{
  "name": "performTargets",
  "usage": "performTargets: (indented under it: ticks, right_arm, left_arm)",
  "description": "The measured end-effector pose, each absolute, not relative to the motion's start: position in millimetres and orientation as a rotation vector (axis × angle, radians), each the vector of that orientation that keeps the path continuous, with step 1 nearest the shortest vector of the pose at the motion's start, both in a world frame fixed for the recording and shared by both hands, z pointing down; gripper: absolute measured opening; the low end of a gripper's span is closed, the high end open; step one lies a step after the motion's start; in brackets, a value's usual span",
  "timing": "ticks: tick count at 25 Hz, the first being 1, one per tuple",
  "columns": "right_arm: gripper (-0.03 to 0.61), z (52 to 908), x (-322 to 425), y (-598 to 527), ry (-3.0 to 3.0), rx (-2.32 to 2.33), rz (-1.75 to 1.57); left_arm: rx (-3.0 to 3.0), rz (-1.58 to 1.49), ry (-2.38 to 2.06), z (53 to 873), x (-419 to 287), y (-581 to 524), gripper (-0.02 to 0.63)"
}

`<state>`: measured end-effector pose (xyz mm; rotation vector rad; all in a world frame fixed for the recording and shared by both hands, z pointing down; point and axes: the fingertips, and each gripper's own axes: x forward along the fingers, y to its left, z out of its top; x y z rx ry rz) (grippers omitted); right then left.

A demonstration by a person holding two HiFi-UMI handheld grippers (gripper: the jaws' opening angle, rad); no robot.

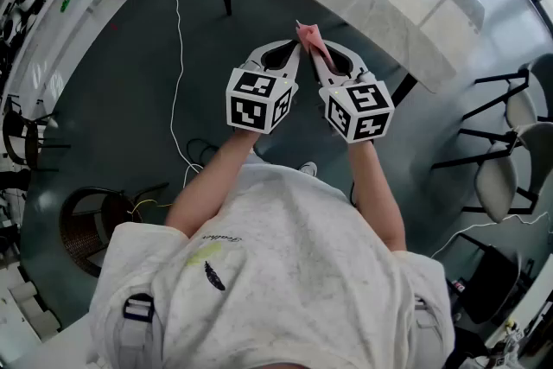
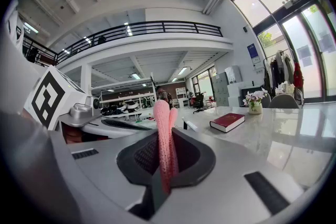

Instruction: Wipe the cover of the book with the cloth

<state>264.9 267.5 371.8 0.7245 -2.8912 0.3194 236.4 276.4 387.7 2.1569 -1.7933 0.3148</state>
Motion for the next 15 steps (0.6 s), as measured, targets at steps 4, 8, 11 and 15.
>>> performTargets:
  ticks: [4,8,11,15]
  right_arm:
    - [0.015,374,271,262,-2.892,0.735,0.326]
    - [0.015,375,276,256,-2.894,0.736,0.339]
    - [0.015,377,278,250,-2.891,0.731,0.352]
    - [0.015,385,276,242,-2.877,0.727,0.367]
  left_arm:
    - [2.161,0.320,-1.788,389,244,270,0.007]
    - [2.165,0.328,-1.781,389,248,263,0.008]
    - [2.169,0.329,-1.782,386,250,255,0.006]
    - [2.168,0.332,-1.768,391,247,245,0.007]
